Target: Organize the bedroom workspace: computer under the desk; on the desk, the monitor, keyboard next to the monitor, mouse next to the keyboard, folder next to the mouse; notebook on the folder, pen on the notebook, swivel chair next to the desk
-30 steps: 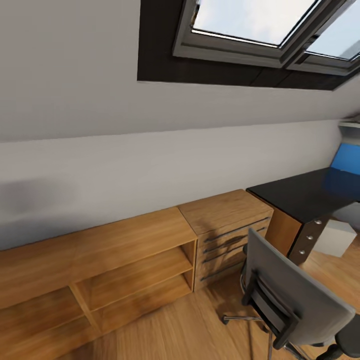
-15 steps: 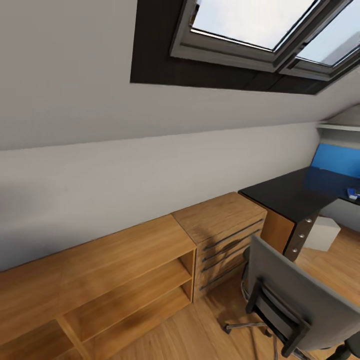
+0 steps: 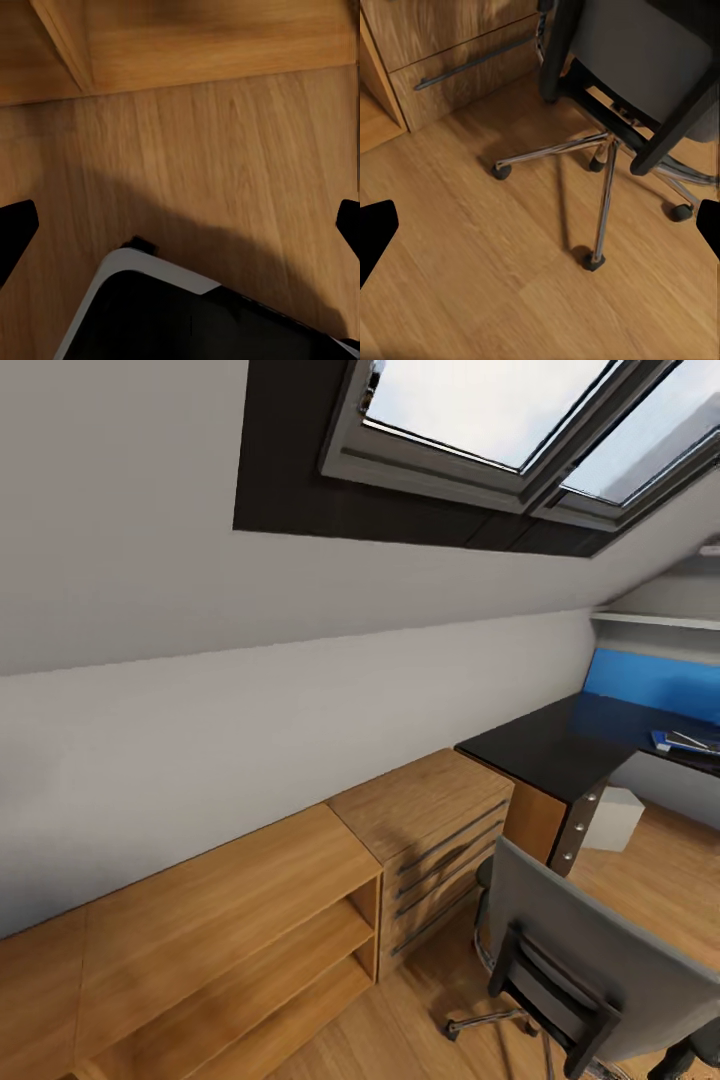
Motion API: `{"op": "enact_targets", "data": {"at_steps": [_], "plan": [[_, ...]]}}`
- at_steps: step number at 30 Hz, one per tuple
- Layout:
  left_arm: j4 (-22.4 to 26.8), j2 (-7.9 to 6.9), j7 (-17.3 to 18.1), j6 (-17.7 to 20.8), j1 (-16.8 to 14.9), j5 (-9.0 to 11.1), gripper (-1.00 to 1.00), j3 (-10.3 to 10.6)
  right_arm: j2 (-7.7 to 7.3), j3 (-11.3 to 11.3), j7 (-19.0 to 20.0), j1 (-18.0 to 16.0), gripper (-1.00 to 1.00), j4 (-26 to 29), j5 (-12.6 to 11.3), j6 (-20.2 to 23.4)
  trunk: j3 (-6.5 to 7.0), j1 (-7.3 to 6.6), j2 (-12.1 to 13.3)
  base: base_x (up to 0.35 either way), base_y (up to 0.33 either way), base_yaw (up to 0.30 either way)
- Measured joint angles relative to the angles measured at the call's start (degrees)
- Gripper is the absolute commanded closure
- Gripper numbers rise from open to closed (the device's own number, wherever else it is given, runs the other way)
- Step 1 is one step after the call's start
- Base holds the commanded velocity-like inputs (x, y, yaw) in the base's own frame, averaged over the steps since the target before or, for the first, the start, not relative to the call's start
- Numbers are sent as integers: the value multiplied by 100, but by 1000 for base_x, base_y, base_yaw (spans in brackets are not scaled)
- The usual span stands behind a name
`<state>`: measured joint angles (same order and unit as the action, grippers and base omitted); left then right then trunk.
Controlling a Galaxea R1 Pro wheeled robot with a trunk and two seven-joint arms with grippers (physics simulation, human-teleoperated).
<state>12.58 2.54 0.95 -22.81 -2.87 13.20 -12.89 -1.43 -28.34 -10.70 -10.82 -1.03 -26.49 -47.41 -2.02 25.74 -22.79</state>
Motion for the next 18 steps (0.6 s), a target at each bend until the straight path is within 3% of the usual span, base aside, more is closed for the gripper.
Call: {"op": "enact_targets", "data": {"at_steps": [18], "plan": [[0, 0, 0, -6, -1, 1, -100, 1, 0, 0, 1, -1, -100, 0, 0, -1, 115, 1, -3, 4, 3, -209]]}}
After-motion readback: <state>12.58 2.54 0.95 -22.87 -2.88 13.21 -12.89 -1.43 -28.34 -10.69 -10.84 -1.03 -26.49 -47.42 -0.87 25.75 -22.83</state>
